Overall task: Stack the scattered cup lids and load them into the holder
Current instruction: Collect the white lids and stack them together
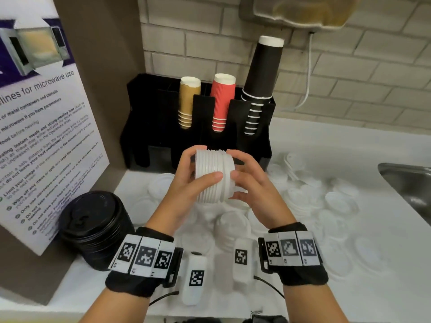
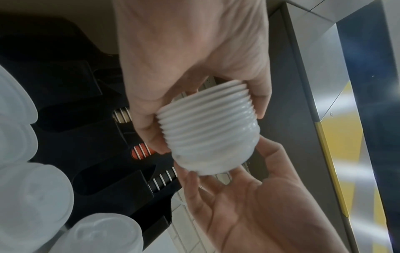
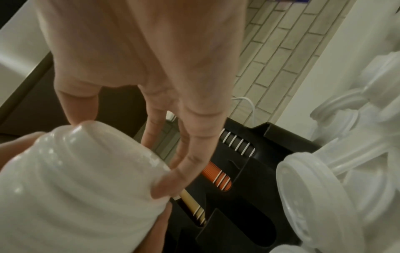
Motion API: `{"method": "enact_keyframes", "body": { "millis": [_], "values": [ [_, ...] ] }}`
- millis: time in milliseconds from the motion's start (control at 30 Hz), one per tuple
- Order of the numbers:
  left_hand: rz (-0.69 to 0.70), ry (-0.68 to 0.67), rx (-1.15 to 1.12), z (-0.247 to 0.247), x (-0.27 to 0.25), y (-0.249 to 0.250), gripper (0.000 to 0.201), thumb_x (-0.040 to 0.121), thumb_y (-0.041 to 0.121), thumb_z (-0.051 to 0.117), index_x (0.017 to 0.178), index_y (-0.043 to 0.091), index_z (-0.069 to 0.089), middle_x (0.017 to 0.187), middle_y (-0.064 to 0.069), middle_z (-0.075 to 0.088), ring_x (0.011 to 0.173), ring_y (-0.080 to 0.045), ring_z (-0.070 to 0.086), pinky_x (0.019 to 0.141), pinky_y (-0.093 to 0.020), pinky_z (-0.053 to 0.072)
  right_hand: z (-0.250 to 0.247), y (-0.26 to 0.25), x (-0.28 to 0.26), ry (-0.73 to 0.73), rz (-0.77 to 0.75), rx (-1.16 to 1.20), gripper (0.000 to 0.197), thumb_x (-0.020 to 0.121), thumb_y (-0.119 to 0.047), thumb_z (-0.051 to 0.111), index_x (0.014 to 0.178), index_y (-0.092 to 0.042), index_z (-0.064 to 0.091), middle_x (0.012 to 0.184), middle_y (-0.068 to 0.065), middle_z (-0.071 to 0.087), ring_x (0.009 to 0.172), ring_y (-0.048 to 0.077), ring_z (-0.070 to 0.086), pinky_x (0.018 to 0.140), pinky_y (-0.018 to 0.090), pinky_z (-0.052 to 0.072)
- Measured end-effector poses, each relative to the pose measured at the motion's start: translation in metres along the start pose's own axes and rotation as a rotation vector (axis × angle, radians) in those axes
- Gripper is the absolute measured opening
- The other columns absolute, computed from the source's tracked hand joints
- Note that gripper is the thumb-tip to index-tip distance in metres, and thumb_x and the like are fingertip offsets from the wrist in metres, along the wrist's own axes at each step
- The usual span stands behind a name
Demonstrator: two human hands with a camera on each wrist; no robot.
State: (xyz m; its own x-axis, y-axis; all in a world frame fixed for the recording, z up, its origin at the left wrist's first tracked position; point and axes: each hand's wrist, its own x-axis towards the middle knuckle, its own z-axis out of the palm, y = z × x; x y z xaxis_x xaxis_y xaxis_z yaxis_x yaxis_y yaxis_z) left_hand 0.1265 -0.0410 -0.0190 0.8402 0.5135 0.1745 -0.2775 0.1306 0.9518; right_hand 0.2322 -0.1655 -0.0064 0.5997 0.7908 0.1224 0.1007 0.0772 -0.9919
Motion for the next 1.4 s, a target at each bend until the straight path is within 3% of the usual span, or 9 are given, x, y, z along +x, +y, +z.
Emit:
{"method": "enact_keyframes", "body": {
  "millis": [300,467,633,733,900,1033,1133,1267,1400],
  "values": [
    [0.002,0.035,-0.071,0.003,-0.001,-0.004,0.069,0.064,0.04,0.074,0.128,0.037,0.045,0.121,0.007,0.057,0.113,-0.017,0.058,0.077,-0.028,0.052,0.003,-0.003,-0.002,-0.016,-0.061,-0.014,0.052,0.073,-0.04,0.066,0.124,-0.042,0.054,0.12,-0.001,0.059,0.101,0.014,0.065,0.082,0.036,0.058],
    [-0.15,0.08,-0.337,0.004,0.004,-0.01,0.063,0.077,0.034,0.066,0.137,0.034,0.046,0.128,-0.003,0.062,0.11,-0.019,0.065,0.075,-0.03,0.056,0.006,-0.003,0.003,0.074,-0.118,-0.164,0.036,0.08,-0.034,0.074,0.11,-0.033,0.055,0.113,-0.008,0.059,0.095,0.01,0.063,0.069,0.019,0.052],
    [-0.272,0.113,-0.435,-0.001,0.008,-0.014,0.048,0.091,0.046,0.049,0.131,0.019,0.057,0.126,-0.011,0.066,0.115,-0.024,0.064,0.085,-0.033,0.055,0.012,-0.002,0.01,0.163,-0.181,-0.399,0.026,0.078,-0.037,0.075,0.1,-0.031,0.063,0.113,-0.007,0.048,0.099,0.004,0.055,0.075,0.015,0.052],
    [-0.338,0.124,-0.481,-0.009,0.007,-0.015,0.054,0.095,0.05,0.045,0.132,0.013,0.058,0.128,-0.014,0.065,0.119,-0.025,0.062,0.093,-0.036,0.054,0.012,-0.002,0.012,0.125,-0.184,-0.507,0.026,0.086,-0.032,0.069,0.11,-0.024,0.068,0.113,-0.002,0.047,0.104,0.008,0.051,0.082,0.017,0.048],
    [-0.349,0.145,-0.598,-0.017,0.008,-0.017,0.045,0.08,0.033,0.063,0.119,0.011,0.063,0.116,-0.011,0.071,0.104,-0.022,0.07,0.08,-0.033,0.059,0.005,-0.019,0.022,-0.103,-0.214,-0.507,0.027,0.098,-0.017,0.052,0.122,-0.014,0.064,0.109,-0.002,0.053,0.103,0.011,0.053,0.09,0.018,0.044],
    [-0.348,0.222,-0.677,-0.027,0.011,-0.019,0.049,0.073,0.028,0.067,0.119,0.014,0.062,0.112,-0.009,0.073,0.099,-0.024,0.071,0.073,-0.037,0.061,-0.037,-0.031,0.045,0.05,-0.011,-0.419,0.026,0.101,-0.016,0.045,0.121,-0.017,0.061,0.108,-0.002,0.06,0.102,0.012,0.057,0.083,0.019,0.048],
    [-0.337,0.234,-0.659,-0.032,0.013,-0.019,0.05,0.072,0.029,0.069,0.12,0.015,0.062,0.112,-0.007,0.073,0.1,-0.024,0.071,0.071,-0.036,0.061,-0.069,-0.02,0.063,0.031,0.208,-0.745,0.021,0.097,-0.024,0.054,0.115,-0.02,0.062,0.108,-0.007,0.061,0.104,0.013,0.055,0.082,0.016,0.042],
    [-0.331,0.192,-0.653,-0.035,0.015,-0.016,0.046,0.074,0.029,0.066,0.118,0.016,0.063,0.112,-0.007,0.073,0.102,-0.023,0.07,0.075,-0.036,0.061,-0.069,0.008,0.074,-0.271,0.462,-1.221,0.066,0.078,-0.045,0.074,0.135,-0.026,0.047,0.135,0.001,0.051,0.123,0.022,0.048,0.105,0.035,0.039],
    [-0.327,0.175,-0.615,-0.035,0.015,-0.015,0.051,0.074,0.03,0.065,0.123,0.015,0.061,0.116,-0.007,0.071,0.108,-0.024,0.068,0.08,-0.036,0.06,-0.05,0.035,0.086,-0.419,0.396,-1.708,0.109,0.059,-0.06,0.081,0.147,-0.034,0.022,0.147,0.004,0.037,0.133,0.03,0.036,0.105,0.048,0.037]
  ]
}}
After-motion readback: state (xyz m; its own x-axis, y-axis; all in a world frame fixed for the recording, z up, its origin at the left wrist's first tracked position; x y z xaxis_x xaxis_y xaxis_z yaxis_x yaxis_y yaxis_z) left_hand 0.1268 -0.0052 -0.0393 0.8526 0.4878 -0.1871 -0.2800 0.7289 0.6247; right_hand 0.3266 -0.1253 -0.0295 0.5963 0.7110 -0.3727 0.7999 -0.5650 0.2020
